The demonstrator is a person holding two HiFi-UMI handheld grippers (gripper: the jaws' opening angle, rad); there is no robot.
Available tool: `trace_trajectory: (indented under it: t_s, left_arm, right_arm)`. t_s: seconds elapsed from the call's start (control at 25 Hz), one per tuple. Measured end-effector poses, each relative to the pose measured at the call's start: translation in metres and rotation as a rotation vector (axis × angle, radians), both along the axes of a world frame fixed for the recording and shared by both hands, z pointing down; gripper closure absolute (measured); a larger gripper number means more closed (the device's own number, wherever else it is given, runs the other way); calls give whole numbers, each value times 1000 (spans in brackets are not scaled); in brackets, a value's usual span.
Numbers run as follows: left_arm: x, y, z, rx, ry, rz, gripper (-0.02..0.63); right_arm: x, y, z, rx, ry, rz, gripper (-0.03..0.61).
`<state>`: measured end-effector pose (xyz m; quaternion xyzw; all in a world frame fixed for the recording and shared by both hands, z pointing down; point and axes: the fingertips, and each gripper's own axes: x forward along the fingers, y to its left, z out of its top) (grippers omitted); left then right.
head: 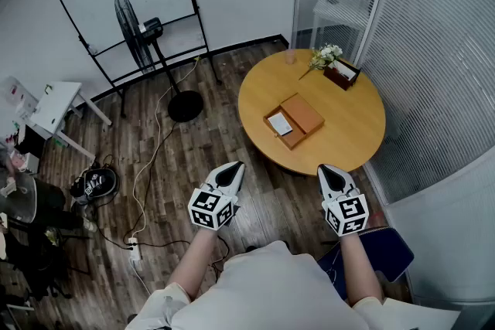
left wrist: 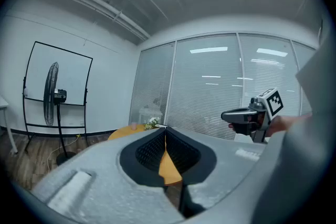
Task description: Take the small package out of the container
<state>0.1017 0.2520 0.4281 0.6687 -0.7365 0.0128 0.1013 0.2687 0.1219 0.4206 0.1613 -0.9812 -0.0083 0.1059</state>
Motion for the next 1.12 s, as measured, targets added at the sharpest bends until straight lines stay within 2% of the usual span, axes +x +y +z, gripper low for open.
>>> trace_trajectory:
  t_s: [0.72,1.12]
  left_arm:
    - [11,-10,1,-16,-11,-11,594]
    - [25,-14,10,-25,2,-40,594]
  right_arm:
    - [10,-16,0,-31,-24,12,575]
    - [22,-23,6,-31,-32,-16,574]
